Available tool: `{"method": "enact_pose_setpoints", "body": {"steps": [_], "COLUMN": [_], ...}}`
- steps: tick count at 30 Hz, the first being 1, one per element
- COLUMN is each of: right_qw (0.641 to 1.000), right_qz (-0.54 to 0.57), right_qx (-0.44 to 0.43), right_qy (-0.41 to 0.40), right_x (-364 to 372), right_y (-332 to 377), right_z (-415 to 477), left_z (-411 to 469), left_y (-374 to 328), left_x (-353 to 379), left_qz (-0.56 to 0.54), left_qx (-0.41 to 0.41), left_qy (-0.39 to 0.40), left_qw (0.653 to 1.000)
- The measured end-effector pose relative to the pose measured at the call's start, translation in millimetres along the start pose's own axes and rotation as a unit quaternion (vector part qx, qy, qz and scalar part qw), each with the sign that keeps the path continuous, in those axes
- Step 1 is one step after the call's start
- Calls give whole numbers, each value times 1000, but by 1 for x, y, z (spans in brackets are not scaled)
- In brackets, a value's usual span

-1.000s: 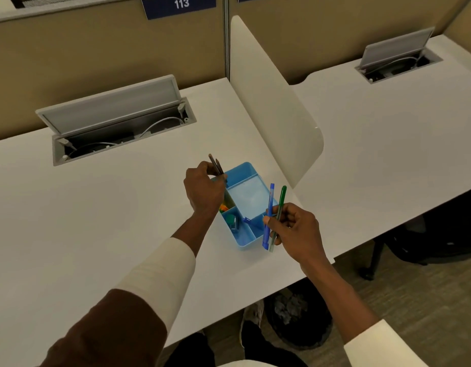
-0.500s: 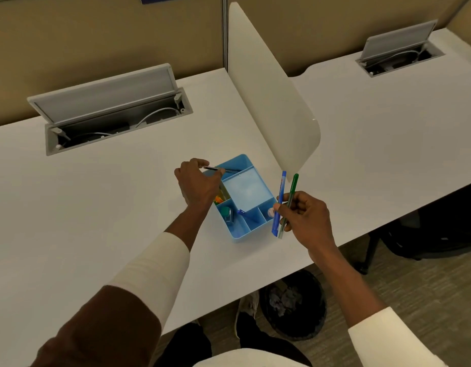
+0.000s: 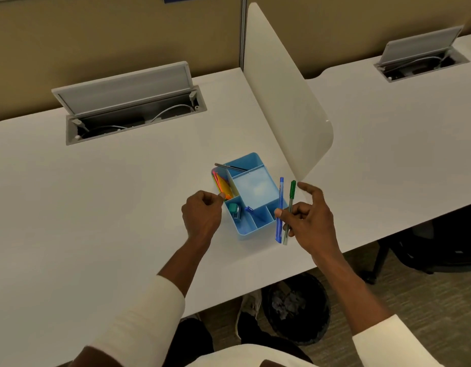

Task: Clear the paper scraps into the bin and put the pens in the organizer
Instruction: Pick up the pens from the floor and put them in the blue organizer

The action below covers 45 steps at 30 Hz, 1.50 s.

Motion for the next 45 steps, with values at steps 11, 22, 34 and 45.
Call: {"method": "enact_pose_setpoints", "body": {"steps": [11,22,34,45], "right_qw": [996,989,977,977], "right_qz": [-16,77,-101,-139], "right_qx": [-36,0,-188,-149], "right_qy": [86,126,4,61], "right_x": [15,20,28,34], "right_y": [-8,-10,-5,-23], "right_z": [-5,-10,-14,-1], "left_z": [-16,-18,-16,-12], "left_y": [9,16,18,16], "left_x": [6,4,4,0], "left_qz": [-17,-6,-4,14], "left_qx": [-18,-20,-28,-21], "left_qy": [50,64,71,62], "left_qw": [998,998,997,998]}}
Point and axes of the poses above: each hand's wrist, its own z-axis towards the middle knuckle, its own x-axis out of the palm, y = z × x, the point moved 3 cm from there along z, towards the middle knuckle, and after that the axes turned 9 degrees about z, right-handed, at the moved point
